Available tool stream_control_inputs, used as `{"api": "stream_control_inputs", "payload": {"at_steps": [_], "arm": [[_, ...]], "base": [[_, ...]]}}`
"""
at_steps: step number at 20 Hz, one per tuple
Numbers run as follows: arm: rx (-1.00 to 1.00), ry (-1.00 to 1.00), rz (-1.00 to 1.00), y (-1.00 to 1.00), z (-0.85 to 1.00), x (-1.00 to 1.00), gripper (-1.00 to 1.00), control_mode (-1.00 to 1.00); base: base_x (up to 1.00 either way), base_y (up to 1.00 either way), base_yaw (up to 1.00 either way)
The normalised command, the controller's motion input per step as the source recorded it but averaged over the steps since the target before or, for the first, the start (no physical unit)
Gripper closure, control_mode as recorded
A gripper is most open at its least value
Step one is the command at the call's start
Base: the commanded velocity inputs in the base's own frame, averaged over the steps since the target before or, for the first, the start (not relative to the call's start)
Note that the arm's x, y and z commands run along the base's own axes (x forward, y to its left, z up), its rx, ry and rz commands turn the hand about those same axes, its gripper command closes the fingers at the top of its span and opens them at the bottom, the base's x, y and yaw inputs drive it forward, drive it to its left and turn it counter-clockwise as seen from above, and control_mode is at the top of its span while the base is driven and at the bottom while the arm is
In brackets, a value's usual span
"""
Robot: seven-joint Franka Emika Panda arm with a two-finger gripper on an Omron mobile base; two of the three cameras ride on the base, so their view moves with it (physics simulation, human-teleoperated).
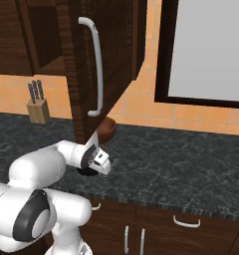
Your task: Pick up the bowls on the counter and stack them on top of one another in the open cabinet. Place the smaller bowl on top of the larger bowl.
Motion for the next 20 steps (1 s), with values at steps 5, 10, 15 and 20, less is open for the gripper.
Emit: {"api": "stream_control_inputs", "payload": {"at_steps": [5,10,15,20], "arm": [[0.0,-0.03,-0.1,-0.21,-0.12,0.17,-1.0,-1.0],[0.0,-0.01,0.0,0.0,-0.09,0.13,-1.0,-1.0],[0.0,-0.01,0.0,0.0,-0.05,0.0,1.0,-1.0],[0.0,-0.04,0.0,0.0,0.07,0.0,1.0,-1.0]], "base": [[0.0,0.0,0.0],[0.0,0.0,0.0],[0.0,0.0,0.0],[0.0,0.0,0.0]]}}
